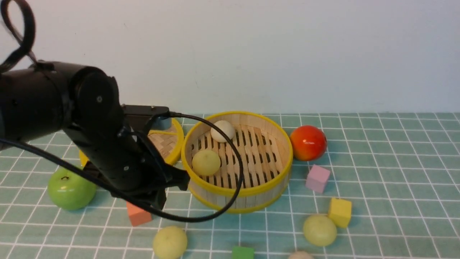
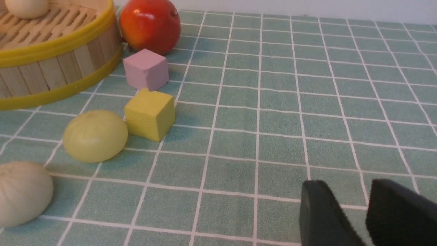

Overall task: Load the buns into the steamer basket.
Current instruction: Use the left arm to grab a steamed stuffed bun

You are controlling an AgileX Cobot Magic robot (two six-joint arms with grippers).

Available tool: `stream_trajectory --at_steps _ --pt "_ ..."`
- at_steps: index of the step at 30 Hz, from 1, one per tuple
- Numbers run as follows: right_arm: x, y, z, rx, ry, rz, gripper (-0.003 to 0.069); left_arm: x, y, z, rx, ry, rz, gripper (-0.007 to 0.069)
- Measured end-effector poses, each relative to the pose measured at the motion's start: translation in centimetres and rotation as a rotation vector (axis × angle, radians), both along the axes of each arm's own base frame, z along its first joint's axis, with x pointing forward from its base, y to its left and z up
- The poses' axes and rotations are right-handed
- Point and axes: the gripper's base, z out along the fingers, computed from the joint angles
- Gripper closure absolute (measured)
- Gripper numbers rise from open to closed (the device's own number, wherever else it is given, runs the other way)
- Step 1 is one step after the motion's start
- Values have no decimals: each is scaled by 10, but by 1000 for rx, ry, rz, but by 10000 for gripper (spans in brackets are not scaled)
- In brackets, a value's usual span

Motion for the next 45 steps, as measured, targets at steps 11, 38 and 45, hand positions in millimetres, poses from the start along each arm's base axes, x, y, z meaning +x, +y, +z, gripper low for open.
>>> stream_trajectory --at_steps 11,38,45 --pt "0 0 0 0 0 0 420 13 -7 -42 24 111 34 445" --pt "0 0 0 0 0 0 420 0 -29 -49 142 112 139 387" --pt "0 0 0 0 0 0 420 0 -30 -49 131 113 145 387"
